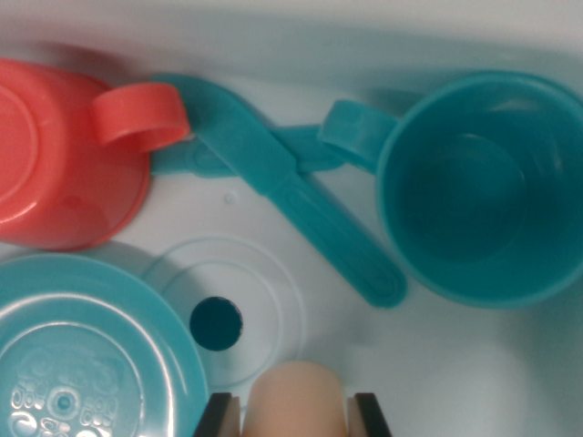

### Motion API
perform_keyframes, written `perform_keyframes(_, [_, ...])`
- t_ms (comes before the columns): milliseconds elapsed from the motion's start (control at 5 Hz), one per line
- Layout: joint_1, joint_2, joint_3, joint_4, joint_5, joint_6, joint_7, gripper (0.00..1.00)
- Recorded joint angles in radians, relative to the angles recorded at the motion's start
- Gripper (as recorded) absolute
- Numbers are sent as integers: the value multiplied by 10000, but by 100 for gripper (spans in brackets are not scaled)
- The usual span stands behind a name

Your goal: Pick detergent from the sink

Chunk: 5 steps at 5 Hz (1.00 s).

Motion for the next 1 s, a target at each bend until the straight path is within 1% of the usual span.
perform_keyframes(400, [0,-7,0,15,-2,22,1,100])
perform_keyframes(600, [1,-37,1,83,-8,119,8,100])
perform_keyframes(800, [1,-37,1,83,-8,119,8,100])
perform_keyframes(1000, [2,-88,2,201,-20,287,20,100])
